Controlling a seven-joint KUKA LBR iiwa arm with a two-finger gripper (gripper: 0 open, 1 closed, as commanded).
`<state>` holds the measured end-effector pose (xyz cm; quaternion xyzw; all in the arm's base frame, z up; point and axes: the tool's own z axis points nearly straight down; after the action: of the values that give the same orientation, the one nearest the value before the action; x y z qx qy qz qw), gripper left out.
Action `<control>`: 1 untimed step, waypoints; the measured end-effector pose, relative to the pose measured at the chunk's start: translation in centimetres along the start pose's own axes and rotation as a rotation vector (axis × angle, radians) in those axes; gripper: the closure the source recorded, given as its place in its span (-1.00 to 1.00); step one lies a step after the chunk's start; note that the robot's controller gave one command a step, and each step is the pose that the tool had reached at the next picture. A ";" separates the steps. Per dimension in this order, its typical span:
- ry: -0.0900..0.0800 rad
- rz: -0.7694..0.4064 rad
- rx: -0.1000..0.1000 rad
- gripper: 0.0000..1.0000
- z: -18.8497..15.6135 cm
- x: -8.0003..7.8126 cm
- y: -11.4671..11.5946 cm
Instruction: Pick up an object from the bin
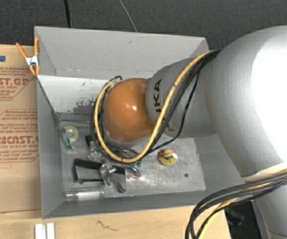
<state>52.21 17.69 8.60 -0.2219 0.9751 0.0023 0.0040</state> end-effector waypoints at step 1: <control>0.000 0.000 0.000 1.00 0.0 0.0 0.0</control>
Offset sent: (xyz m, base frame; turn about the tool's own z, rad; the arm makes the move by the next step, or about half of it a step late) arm -0.0176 0.0347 0.1025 -0.0380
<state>52.21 17.69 8.59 -0.2219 0.9751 0.0024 0.0039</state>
